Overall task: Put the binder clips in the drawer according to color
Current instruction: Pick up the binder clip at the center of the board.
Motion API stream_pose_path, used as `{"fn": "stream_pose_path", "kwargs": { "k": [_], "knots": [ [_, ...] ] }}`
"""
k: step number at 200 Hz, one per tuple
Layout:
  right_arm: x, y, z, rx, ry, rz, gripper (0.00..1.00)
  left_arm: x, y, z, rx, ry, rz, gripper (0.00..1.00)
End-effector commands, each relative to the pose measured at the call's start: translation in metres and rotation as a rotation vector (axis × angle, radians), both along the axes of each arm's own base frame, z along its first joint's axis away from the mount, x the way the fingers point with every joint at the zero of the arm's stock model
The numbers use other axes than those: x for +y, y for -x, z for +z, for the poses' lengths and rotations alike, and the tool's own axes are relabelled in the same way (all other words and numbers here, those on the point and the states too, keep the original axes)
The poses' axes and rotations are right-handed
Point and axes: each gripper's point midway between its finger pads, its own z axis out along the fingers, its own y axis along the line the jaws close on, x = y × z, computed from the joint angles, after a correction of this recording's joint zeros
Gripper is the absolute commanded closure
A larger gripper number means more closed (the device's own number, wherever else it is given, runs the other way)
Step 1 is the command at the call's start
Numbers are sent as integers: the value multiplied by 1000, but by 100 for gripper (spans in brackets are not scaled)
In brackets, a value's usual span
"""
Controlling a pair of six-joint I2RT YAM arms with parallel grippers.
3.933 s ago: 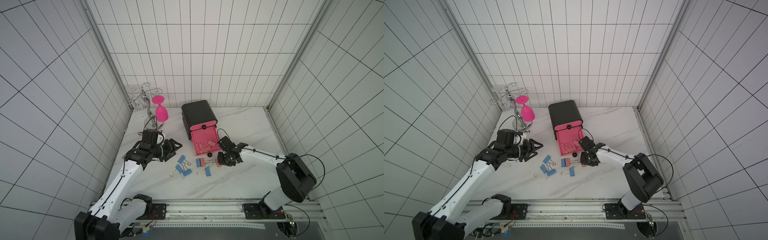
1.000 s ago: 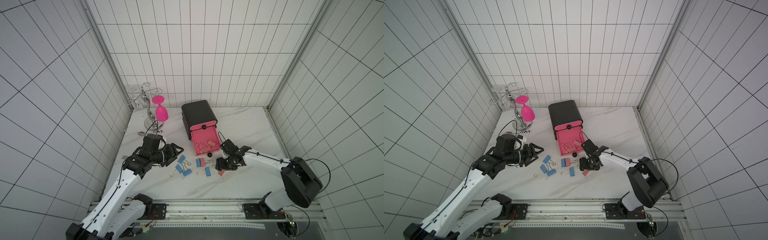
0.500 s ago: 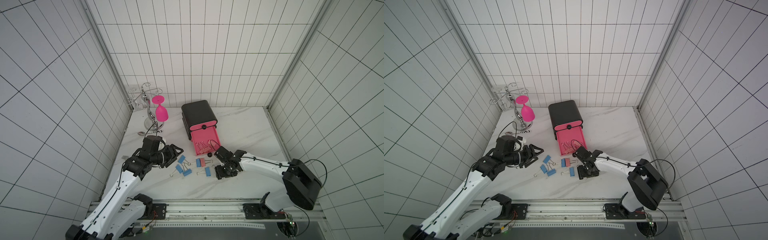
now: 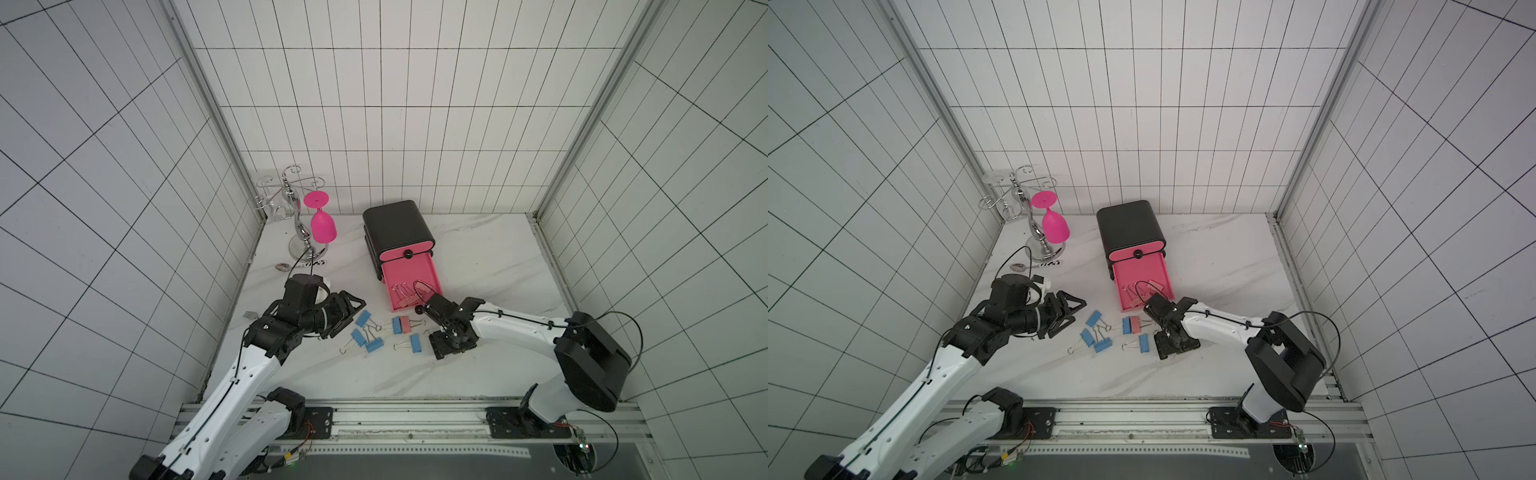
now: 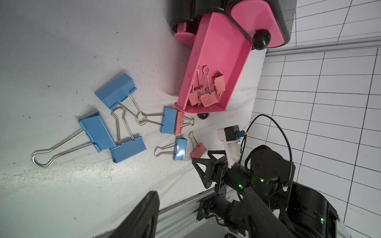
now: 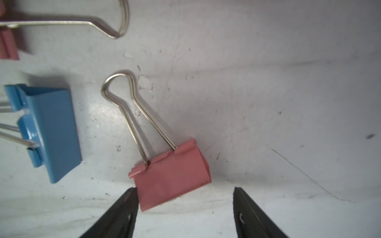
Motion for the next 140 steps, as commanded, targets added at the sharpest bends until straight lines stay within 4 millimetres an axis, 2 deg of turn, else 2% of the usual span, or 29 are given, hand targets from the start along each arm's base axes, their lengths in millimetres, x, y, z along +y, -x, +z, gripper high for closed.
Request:
{"fn": "stream_pose_path", "kwargs": {
  "k": [1, 78, 140],
  "knots": [
    [4, -4, 3, -16, 13, 47, 25, 0, -3, 2, -24, 2, 5, 32],
    [20, -16, -2, 0, 30, 103, 33, -1, -5, 2, -21, -5, -6, 32],
    [14, 1, -1, 39, -11, 82, 41, -4, -11, 4, -26, -4, -11, 32]
  ]
}}
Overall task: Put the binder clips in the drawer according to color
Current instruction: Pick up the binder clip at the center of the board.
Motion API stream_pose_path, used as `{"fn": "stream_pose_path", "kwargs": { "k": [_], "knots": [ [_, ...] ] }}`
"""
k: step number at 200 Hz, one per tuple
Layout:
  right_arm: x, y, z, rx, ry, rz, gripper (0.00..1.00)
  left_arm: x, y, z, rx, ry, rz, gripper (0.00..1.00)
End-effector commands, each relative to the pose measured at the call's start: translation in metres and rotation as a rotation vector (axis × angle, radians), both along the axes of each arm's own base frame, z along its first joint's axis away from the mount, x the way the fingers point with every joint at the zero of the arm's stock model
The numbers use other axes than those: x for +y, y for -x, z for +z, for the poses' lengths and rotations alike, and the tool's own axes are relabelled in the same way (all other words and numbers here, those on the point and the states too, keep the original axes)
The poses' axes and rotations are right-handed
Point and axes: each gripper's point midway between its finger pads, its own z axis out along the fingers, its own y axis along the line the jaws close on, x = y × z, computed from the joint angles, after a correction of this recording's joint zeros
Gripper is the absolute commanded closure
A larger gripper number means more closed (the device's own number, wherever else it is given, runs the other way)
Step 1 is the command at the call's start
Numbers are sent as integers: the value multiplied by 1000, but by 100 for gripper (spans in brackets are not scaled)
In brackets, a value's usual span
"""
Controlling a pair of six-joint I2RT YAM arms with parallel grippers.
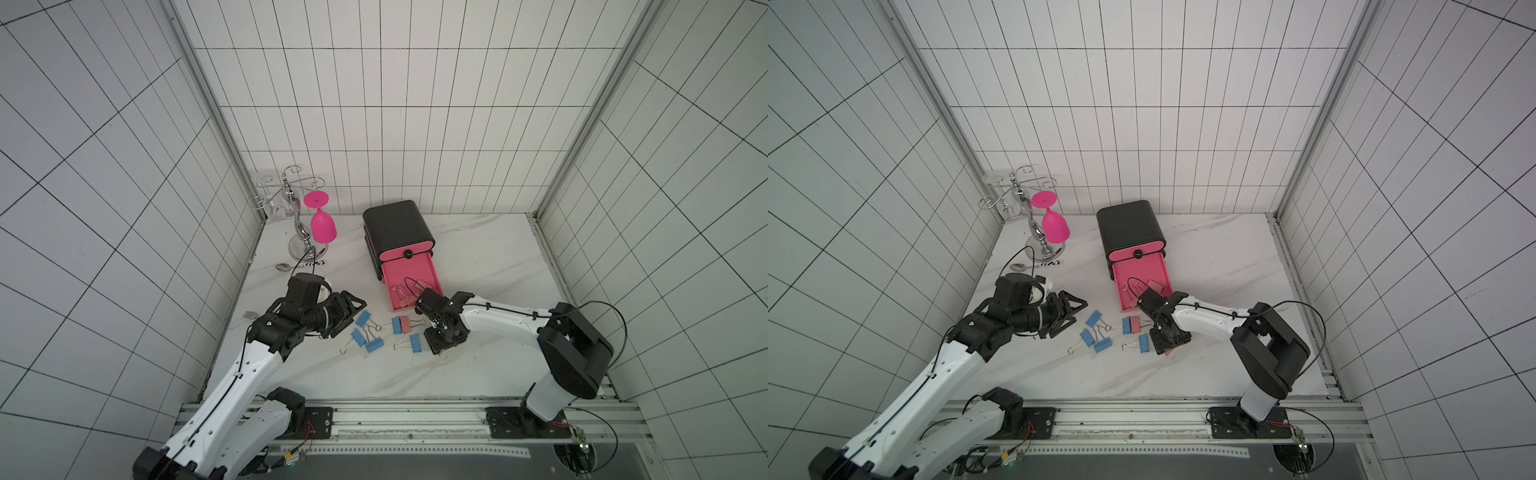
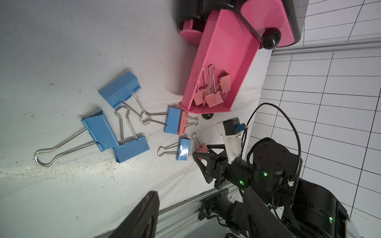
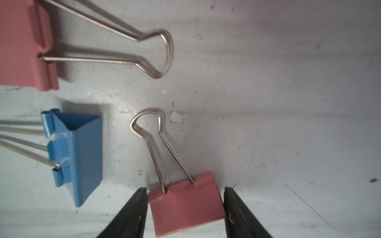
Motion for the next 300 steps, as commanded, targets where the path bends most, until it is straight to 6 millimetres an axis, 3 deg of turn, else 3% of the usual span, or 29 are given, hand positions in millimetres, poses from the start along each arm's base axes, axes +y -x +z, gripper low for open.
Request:
{"fn": "stream_pose_path", "kwargs": {
  "k": [1, 86, 136, 198, 259, 300],
  "knots": [
    [-6, 13, 1, 31, -11, -1, 41, -3, -8, 13, -55, 8, -10, 32],
    [-5, 21, -1, 35, 9, 14, 32, -5, -11, 12, -54, 15, -12, 32],
    [-10, 29, -2, 34, 26, 26, 31, -3, -9, 10, -53, 18, 1, 32],
    [-15, 30, 2, 18, 43, 26, 45, -3, -12, 11, -56, 22, 8, 32],
    [-21, 33, 32, -24, -25, -43, 54, -5, -19, 21, -78, 21, 10, 32],
    [-32, 28, 72, -111, -113, -114, 56, -8, -29, 30, -98, 23, 4, 32]
  ]
}}
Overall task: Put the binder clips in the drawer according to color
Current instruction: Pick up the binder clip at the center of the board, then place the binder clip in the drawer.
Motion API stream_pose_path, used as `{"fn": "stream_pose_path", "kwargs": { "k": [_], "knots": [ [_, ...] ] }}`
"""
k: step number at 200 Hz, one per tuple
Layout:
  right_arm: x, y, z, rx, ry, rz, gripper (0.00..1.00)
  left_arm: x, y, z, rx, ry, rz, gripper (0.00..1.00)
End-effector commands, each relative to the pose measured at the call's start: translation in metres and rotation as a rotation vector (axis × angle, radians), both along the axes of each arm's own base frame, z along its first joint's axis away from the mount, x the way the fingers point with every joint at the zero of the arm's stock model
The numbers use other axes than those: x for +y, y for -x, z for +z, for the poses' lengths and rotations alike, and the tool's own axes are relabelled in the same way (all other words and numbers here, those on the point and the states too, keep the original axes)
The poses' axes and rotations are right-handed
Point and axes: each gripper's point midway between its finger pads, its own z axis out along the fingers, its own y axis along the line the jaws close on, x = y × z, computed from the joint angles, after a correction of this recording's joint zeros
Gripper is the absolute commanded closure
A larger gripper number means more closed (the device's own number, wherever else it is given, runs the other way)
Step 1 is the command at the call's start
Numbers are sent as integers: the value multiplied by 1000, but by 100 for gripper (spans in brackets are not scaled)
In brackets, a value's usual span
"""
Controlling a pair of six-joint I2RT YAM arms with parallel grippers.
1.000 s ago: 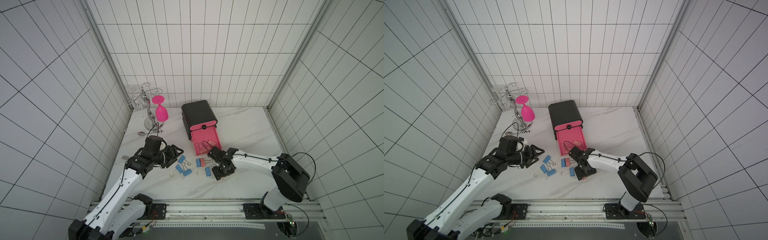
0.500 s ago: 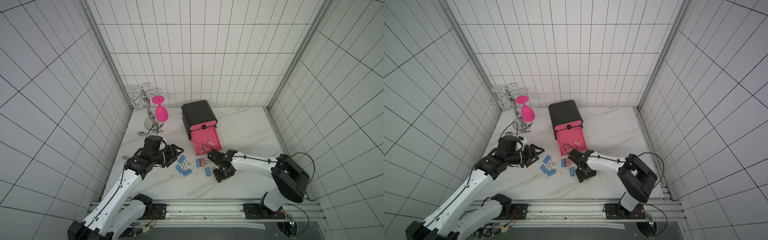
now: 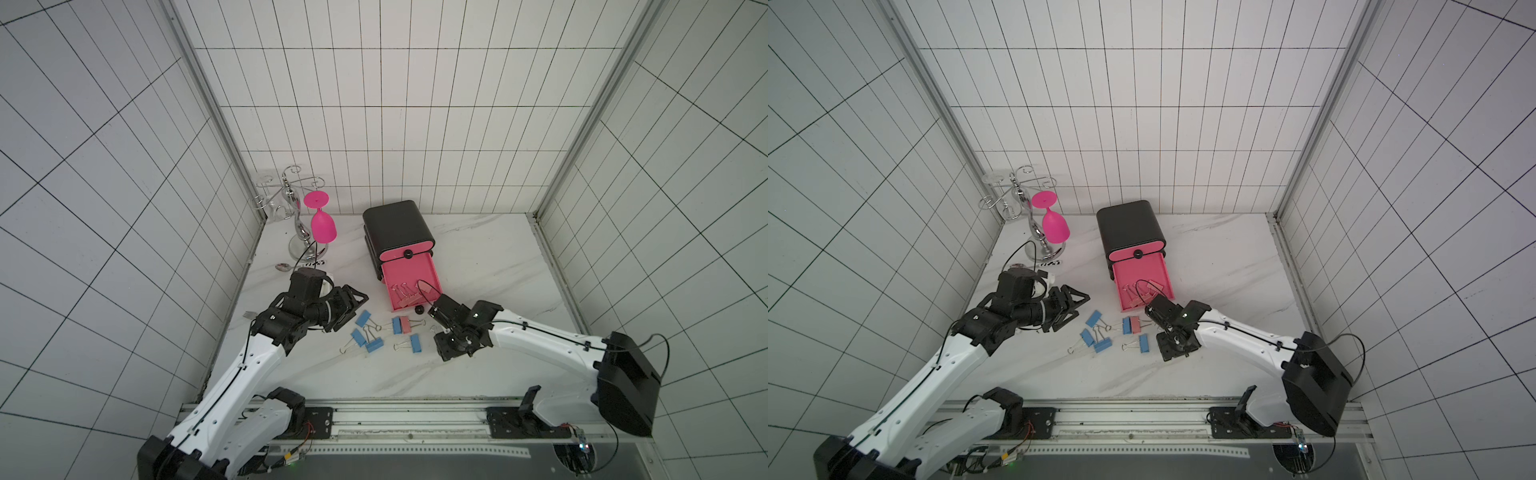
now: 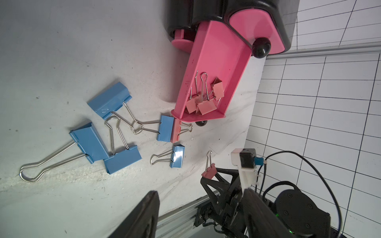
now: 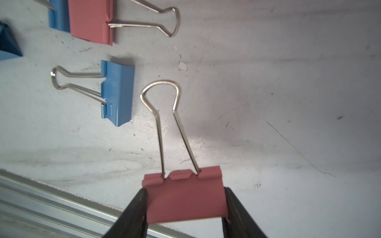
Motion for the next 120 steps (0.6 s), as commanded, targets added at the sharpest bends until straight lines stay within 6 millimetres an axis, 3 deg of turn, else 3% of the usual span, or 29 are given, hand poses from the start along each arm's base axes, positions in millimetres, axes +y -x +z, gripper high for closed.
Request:
{"fn": "stream_pose_path", "kwargs": {
  "k": [1, 23, 51, 88, 120],
  "knots": [
    [-17, -1, 19, -39, 6, -62, 56, -3, -14, 22, -73, 11, -3, 32],
    [-18, -13, 45, -85, -38, -86, 56, -6, -21, 23, -72, 16, -14, 32],
    [-5, -42, 69, -104, -82, -97, 56, -8, -30, 24, -67, 35, -19, 32],
    [38, -88, 81, -104, -88, -40, 57, -7, -35, 20, -53, 41, -25, 32],
    [79, -124, 74, -93, -74, -9, 59, 1, -35, 11, -31, 47, -12, 32]
  ]
}}
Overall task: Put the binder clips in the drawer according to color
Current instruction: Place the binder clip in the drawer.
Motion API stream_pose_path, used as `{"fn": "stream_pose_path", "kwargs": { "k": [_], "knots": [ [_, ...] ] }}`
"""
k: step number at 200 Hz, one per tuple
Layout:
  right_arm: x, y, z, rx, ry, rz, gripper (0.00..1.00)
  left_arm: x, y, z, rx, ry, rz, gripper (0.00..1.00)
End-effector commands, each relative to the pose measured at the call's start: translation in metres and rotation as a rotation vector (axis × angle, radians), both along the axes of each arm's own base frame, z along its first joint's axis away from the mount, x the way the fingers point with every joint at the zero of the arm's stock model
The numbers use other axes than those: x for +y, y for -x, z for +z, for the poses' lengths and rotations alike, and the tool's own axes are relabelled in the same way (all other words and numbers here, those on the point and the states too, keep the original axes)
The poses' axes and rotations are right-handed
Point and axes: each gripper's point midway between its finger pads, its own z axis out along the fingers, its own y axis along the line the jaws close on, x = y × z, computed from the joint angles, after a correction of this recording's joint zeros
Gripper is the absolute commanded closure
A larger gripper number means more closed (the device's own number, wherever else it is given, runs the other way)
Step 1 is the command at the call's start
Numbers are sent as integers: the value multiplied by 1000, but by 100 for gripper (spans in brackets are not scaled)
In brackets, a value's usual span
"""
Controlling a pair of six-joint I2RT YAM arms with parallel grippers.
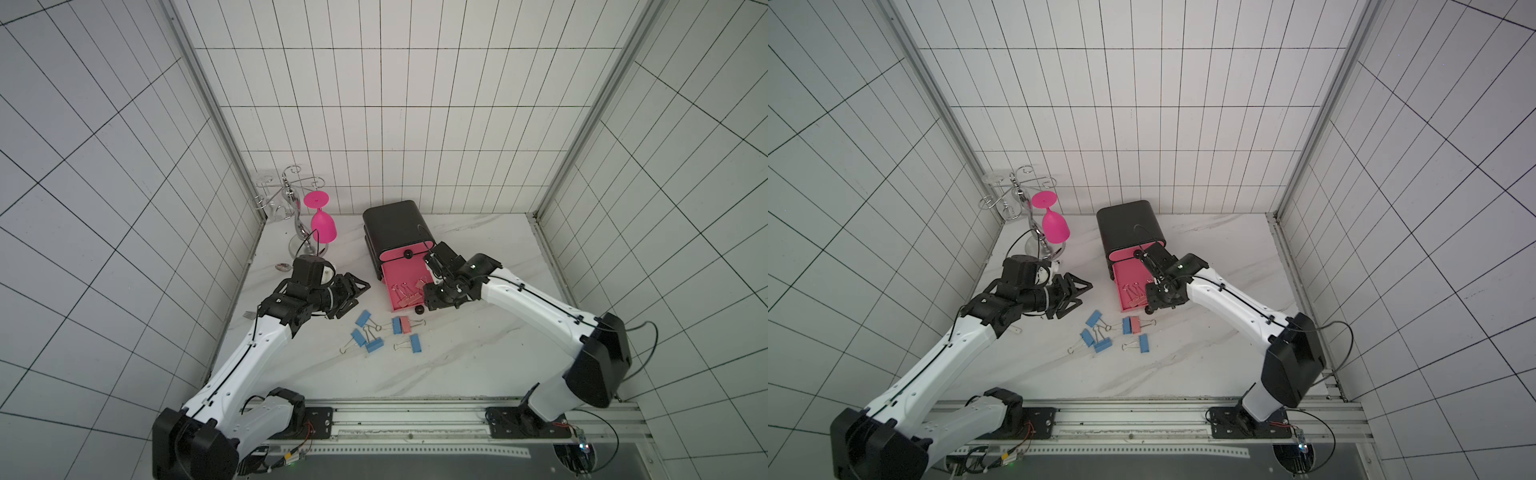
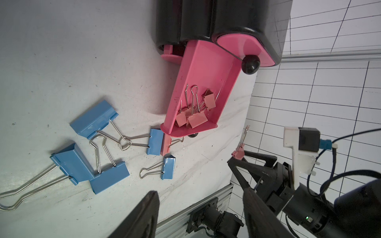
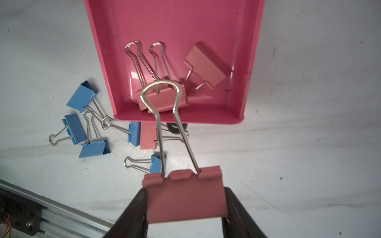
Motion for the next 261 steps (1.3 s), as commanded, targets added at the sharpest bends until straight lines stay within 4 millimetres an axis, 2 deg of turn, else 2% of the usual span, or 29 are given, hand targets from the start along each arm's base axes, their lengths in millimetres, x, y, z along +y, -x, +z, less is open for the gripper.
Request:
{"fn": "stream_pose_path", "kwargs": {
  "k": [1, 34, 72, 92, 126, 148, 168, 181, 199, 223, 233, 245, 261],
  "knots": [
    [20, -17, -5, 13, 23, 50, 59, 3, -4, 6, -36, 15, -11, 32],
    [42, -40, -21, 26, 40, 34, 59, 11, -2, 2, -25, 17, 1, 32],
    [53, -55, -37, 21, 45, 11, 55, 15, -2, 1, -16, 15, 4, 32],
    [56, -62, -40, 27, 29, -9, 49, 15, -1, -1, -9, 13, 1, 32],
    [59, -66, -30, 14, -4, -15, 32, 16, 1, 0, -6, 3, -6, 32],
    [55, -62, -19, 0, -20, -16, 27, 17, 3, 1, -7, 3, -5, 32],
    [45, -53, -13, -6, -26, -22, 27, 18, 4, 0, -7, 1, -1, 32],
    [33, -43, -11, -7, -27, -34, 31, 19, 6, -1, -6, 0, 4, 32],
    [14, -24, -17, 0, -36, -66, 42, 20, 10, -3, 0, 4, 12, 32],
    [-9, 4, -36, 18, -63, -119, 54, 22, 16, -4, -2, 8, 26, 32],
    [-11, 12, -45, 21, -99, -136, 61, 23, 18, -5, -1, 9, 34, 32],
    [-15, 21, -59, 48, -129, -169, 75, 23, 20, -5, 0, 11, 40, 32],
    [-14, 29, -76, 85, -180, -207, 100, 23, 22, -5, 1, 11, 41, 32]
  ]
}}
